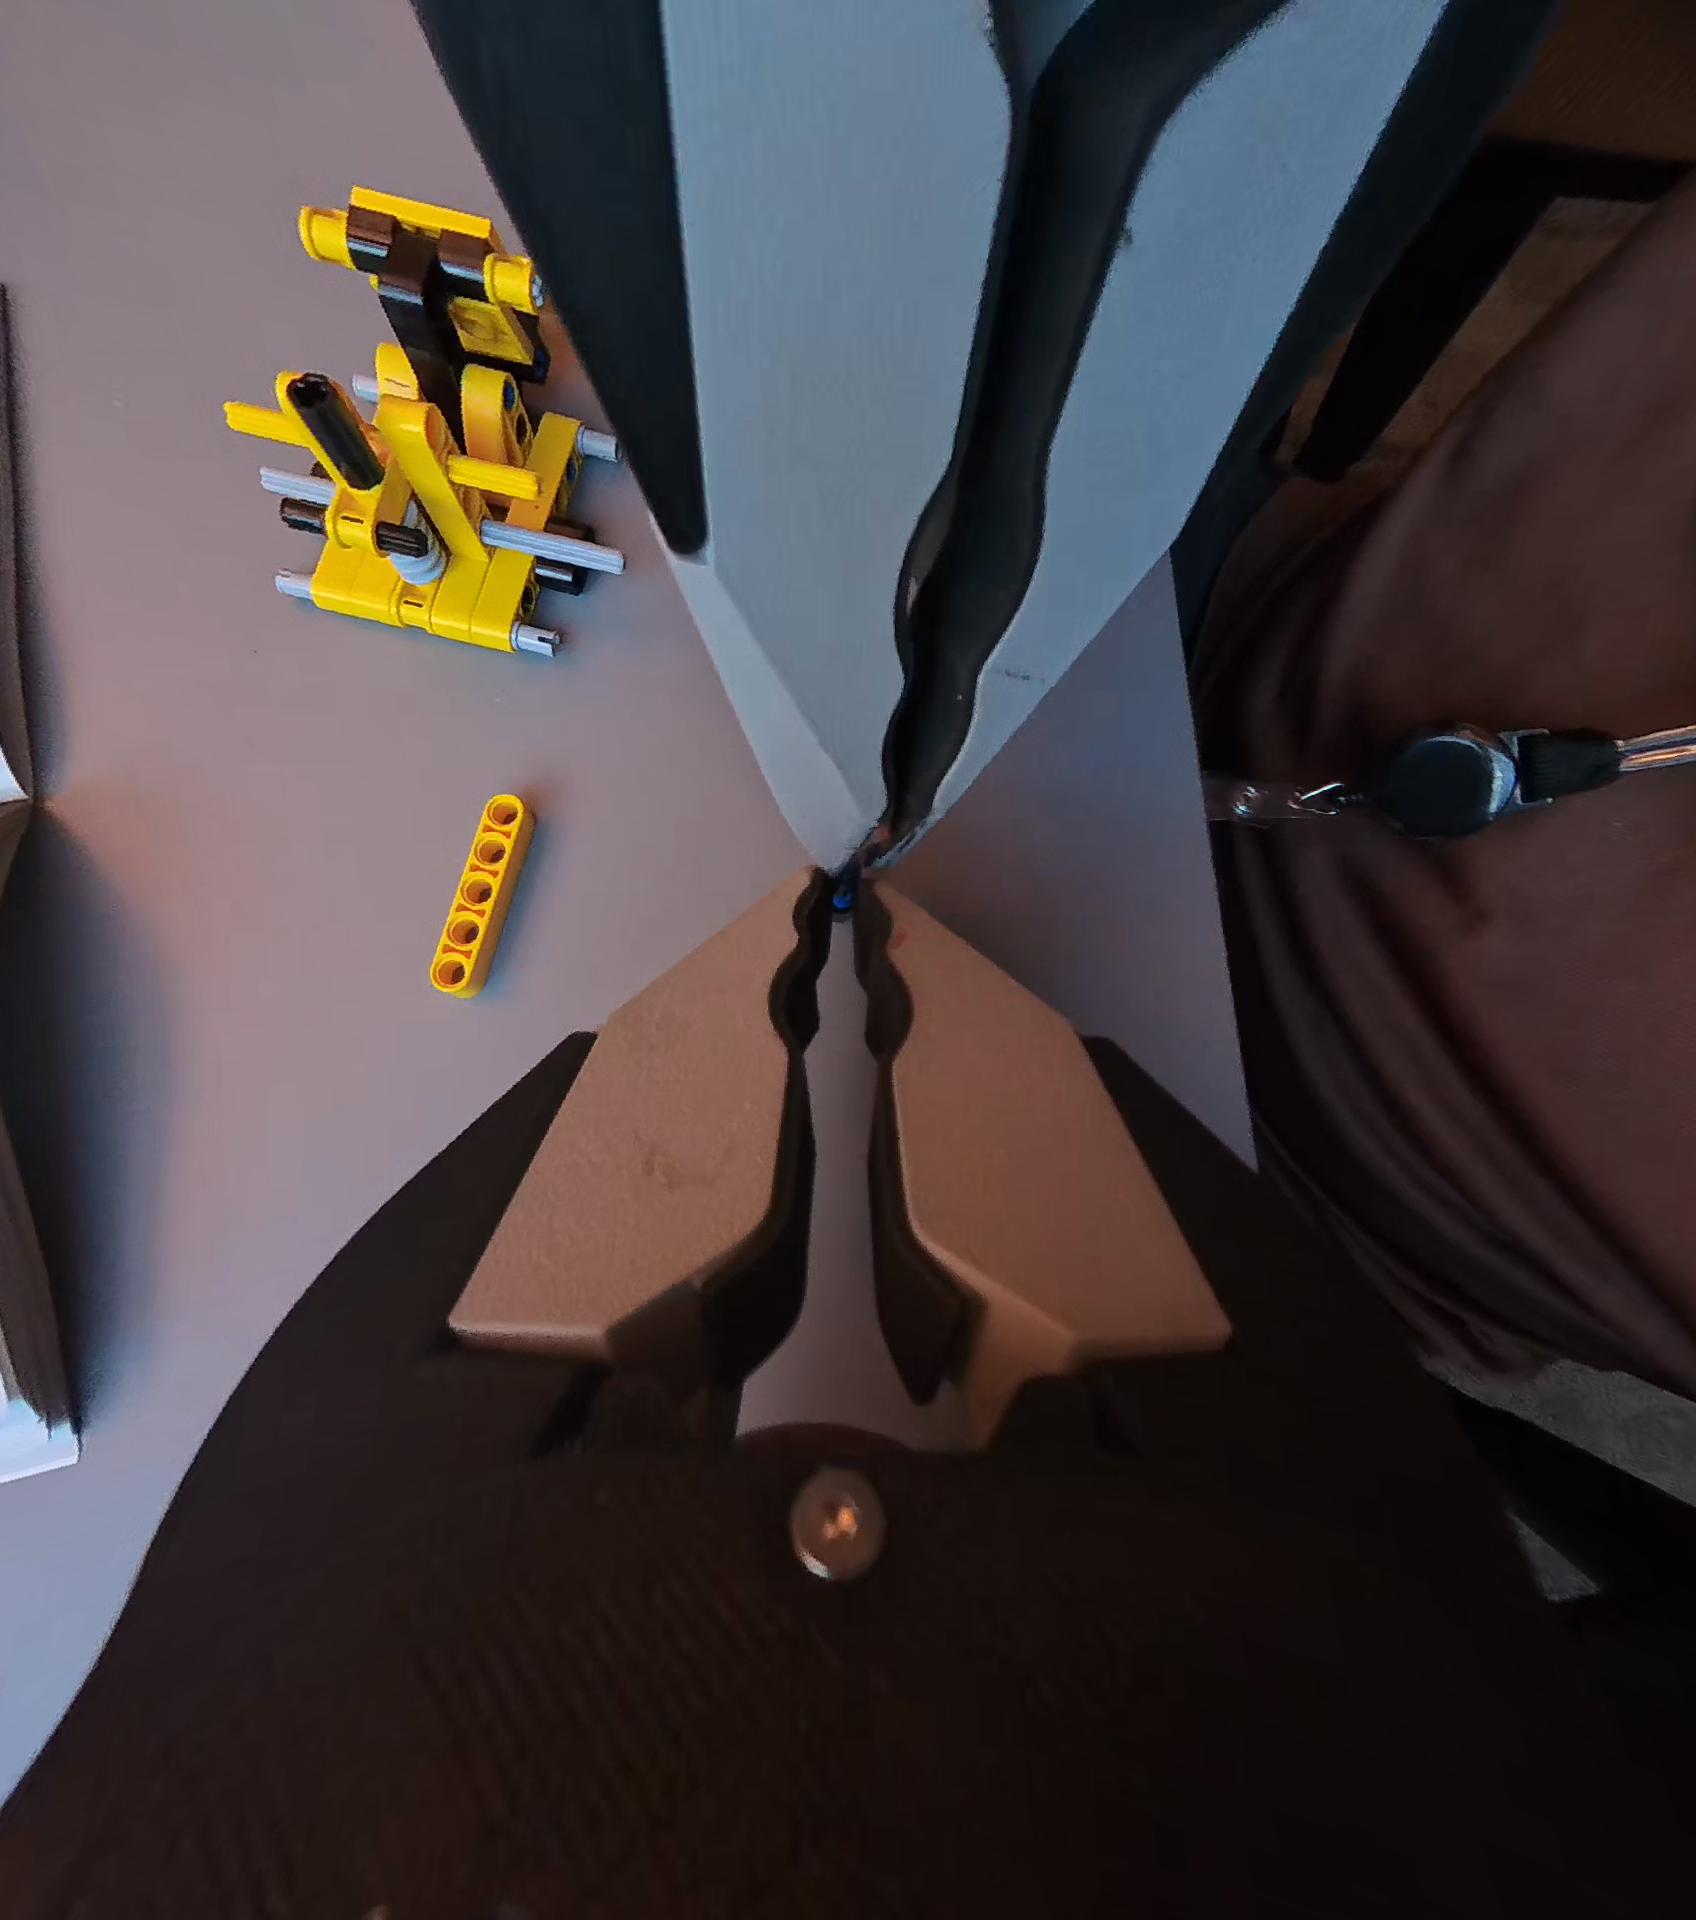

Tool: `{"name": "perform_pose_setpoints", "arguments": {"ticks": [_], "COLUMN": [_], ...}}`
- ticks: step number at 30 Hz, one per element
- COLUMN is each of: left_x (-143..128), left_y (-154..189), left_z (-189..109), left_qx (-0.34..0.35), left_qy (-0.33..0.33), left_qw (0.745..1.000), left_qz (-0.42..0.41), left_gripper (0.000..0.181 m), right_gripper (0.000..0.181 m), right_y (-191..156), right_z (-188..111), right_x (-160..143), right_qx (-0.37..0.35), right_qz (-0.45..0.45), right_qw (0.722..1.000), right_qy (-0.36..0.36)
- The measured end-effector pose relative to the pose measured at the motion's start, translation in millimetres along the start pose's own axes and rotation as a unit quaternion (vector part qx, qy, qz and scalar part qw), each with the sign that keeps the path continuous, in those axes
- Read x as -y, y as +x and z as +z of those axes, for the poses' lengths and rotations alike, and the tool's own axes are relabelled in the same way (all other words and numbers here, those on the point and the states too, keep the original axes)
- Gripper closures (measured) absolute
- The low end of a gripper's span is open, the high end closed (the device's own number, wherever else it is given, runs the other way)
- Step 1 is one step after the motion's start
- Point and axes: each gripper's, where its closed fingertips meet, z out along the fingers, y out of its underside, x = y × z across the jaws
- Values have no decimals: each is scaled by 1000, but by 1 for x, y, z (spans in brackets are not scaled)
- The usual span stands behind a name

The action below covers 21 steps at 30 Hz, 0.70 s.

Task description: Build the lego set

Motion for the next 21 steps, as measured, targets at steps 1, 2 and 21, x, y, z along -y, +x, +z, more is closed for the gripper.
{"name": "perform_pose_setpoints", "arguments": {"ticks": [1,2,21], "left_x": [0,0,-1], "left_y": [0,0,0], "left_z": [0,0,-2], "left_qx": [-1,-1,-7], "left_qy": [2,3,13], "left_qw": [1000,1000,1000], "left_qz": [1,2,6], "left_gripper": [180,180,180], "right_gripper": [181,181,181], "right_y": [0,0,2], "right_z": [0,0,0], "right_x": [0,0,1], "right_qx": [4,9,20], "right_qz": [-6,-10,10], "right_qw": [1000,1000,999], "right_qy": [-7,-13,-24]}}
